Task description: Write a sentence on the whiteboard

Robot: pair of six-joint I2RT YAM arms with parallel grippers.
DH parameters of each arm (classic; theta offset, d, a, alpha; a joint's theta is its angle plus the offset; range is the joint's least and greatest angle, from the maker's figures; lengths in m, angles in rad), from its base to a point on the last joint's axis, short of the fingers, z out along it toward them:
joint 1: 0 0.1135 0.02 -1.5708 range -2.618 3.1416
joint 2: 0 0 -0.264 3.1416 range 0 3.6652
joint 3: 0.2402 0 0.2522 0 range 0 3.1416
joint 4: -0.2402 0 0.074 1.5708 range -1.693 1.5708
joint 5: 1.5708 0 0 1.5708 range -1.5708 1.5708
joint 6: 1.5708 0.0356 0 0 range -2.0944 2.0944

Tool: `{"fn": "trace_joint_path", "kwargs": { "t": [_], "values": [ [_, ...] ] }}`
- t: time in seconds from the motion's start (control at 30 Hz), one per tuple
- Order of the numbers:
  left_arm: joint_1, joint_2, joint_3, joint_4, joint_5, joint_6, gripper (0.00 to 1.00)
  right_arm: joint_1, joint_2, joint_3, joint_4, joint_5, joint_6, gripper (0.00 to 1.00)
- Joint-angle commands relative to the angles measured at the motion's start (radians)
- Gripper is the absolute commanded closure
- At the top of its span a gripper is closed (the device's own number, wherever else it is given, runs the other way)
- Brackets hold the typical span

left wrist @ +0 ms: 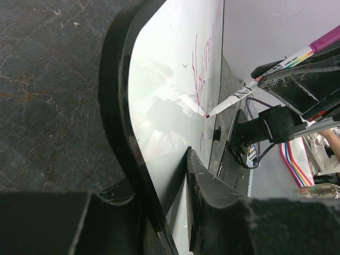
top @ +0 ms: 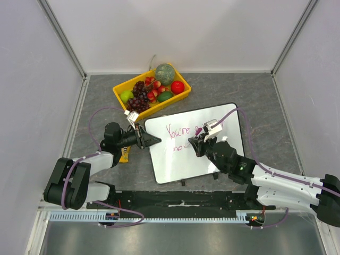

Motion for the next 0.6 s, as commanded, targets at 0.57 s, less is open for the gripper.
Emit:
{"fn": "trace_joint_path", "kwargs": {
  "t": [0.57],
  "values": [
    [-0.028,0.024,-0.009,-0.066,-0.041,0.187,0.98,-0.005,0.036,0.052,-0.025,0.091,-0.053,1.00]
  ]
}}
